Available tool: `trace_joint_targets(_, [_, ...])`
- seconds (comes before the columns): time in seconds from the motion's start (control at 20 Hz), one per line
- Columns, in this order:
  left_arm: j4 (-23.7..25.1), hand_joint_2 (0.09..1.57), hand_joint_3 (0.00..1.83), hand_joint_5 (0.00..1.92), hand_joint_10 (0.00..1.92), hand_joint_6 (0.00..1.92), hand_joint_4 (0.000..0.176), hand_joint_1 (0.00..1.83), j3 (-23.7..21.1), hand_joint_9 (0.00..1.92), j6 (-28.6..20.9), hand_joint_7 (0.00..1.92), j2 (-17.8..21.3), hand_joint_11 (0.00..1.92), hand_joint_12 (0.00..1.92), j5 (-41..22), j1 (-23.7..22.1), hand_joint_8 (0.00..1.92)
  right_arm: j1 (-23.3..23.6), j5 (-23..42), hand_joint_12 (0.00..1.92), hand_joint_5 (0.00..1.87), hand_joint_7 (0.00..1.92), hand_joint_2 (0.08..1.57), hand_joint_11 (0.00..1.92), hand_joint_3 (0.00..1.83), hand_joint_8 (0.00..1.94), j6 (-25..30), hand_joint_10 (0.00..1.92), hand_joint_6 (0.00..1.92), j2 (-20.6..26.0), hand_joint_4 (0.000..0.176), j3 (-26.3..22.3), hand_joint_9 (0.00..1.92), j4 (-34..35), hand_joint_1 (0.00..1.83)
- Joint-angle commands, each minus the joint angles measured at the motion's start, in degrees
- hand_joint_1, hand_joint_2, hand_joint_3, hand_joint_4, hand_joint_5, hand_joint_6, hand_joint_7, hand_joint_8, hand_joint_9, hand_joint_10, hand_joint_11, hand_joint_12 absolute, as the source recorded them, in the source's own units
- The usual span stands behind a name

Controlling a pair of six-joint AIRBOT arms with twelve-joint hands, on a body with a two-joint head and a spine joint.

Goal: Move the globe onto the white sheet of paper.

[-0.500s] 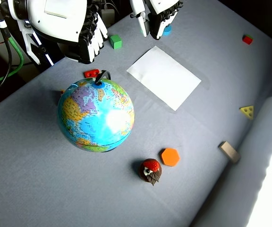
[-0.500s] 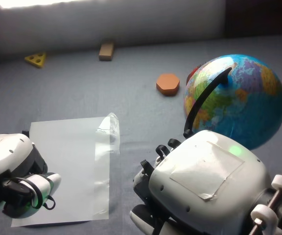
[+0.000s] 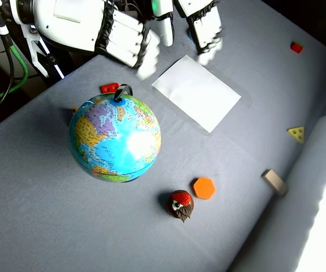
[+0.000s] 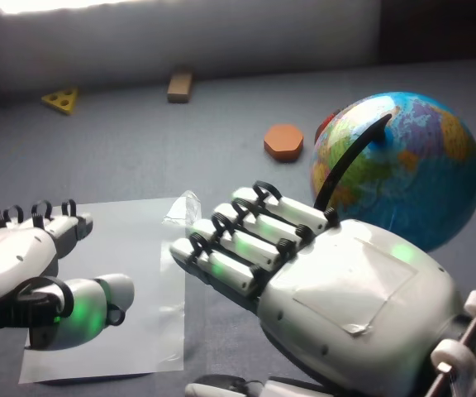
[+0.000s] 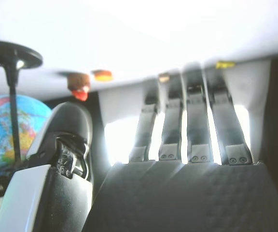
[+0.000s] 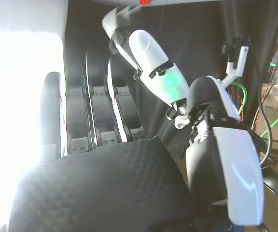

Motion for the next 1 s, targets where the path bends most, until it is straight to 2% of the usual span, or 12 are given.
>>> trace_joint_targets(0.0, [4.0,1.30,0.01,0.02,0.01,0.00,0.031,0.00,-0.2,0.09,0.1,0.06,0.4,0.00,0.17,-2.4,-0.1,0.00,-0.2,1.3,0.08,0.12,0.12,1.21,0.00,0.03,0.00,0.8,0.01,0.02,0.4,0.000,-0.3,0.09,-5.2,0.00])
trace_joint_targets(0.1, [6.4,1.30,0.00,0.02,0.01,0.00,0.030,0.00,0.1,0.09,-1.0,0.06,0.3,0.00,0.13,-2.9,1.4,0.00,-3.9,2.6,0.08,0.12,0.13,1.21,0.00,0.02,0.01,5.4,0.01,0.02,2.2,0.000,-0.1,0.09,-14.5,0.00])
trace_joint_targets(0.25, [14.3,1.30,0.00,0.02,0.00,0.00,0.029,0.00,0.7,0.08,-9.6,0.06,-0.9,0.00,0.13,-5.6,7.4,0.00,-7.4,-0.2,0.08,0.13,0.13,1.20,0.00,0.02,0.01,12.4,0.01,0.02,5.9,0.000,0.0,0.09,-22.6,0.00])
trace_joint_targets(0.35, [19.0,1.30,0.00,0.02,0.00,0.00,0.028,0.00,0.9,0.08,-15.8,0.06,-2.7,0.00,0.12,-9.5,12.6,0.00,-10.0,-3.4,0.08,0.13,0.13,1.20,0.00,0.02,0.00,22.0,0.00,0.02,9.3,0.000,0.3,0.09,-31.5,0.00])
trace_joint_targets(0.45, [23.9,1.30,0.00,0.02,0.00,0.00,0.023,0.00,1.2,0.07,-21.8,0.06,-5.5,0.00,0.12,-13.6,18.8,0.00,-15.1,-3.5,0.05,0.13,0.12,1.20,0.00,0.01,0.00,35.2,0.00,0.01,13.5,0.000,1.0,0.08,-50.1,0.00])
trace_joint_targets(0.5, [27.4,1.30,0.00,0.02,0.00,0.00,0.022,0.00,2.0,0.07,-25.7,0.06,-9.3,0.00,0.12,-17.9,23.5,0.00,-20.8,0.2,0.04,0.13,0.12,1.21,0.00,0.01,0.00,46.0,0.00,0.01,17.8,0.000,2.3,0.08,-68.1,0.00])
trace_joint_targets(0.55, [31.0,1.30,0.00,0.02,0.00,0.00,0.017,0.00,3.6,0.06,-28.6,0.06,-14.0,0.00,0.12,-22.4,27.8,0.00,-23.8,3.2,0.02,0.13,0.12,1.21,0.00,0.01,0.00,58.9,0.00,0.01,22.0,0.000,6.2,0.07,-81.4,0.00])
trace_joint_targets(0.65, [32.4,1.30,0.00,0.02,0.00,0.00,0.017,0.00,4.3,0.06,-29.4,0.06,-15.5,0.00,0.12,-24.2,28.9,0.00,-25.0,5.7,0.02,0.13,0.12,1.21,0.00,0.01,0.00,61.6,0.00,0.01,22.8,0.000,8.1,0.07,-84.7,0.00])
trace_joint_targets(0.75, [34.3,1.30,0.00,0.02,0.00,0.00,0.015,0.00,5.9,0.06,-30.1,0.06,-17.6,0.00,0.12,-25.8,30.2,0.00,-25.8,8.8,0.00,0.12,0.12,1.21,0.00,0.01,0.00,67.3,0.00,0.00,23.5,0.000,12.4,0.07,-92.2,0.00])
trace_joint_targets(0.8, [34.9,1.30,0.00,0.02,0.00,0.00,0.007,0.00,6.4,0.06,-30.2,0.06,-18.0,0.00,0.12,-25.5,30.5,0.00,-25.7,8.9,0.00,0.13,0.12,1.20,0.00,0.00,0.00,69.3,0.00,0.01,23.5,0.000,13.9,0.07,-94.0,0.00])
trace_joint_targets(0.95, [36.8,1.29,0.00,0.02,0.00,0.00,0.005,0.00,8.7,0.06,-31.4,0.05,-19.5,0.00,0.06,-24.7,30.8,0.00,-23.7,8.7,0.00,0.13,0.12,1.20,0.00,0.00,0.00,76.9,0.00,0.01,22.1,0.000,20.3,0.07,-99.1,0.00])
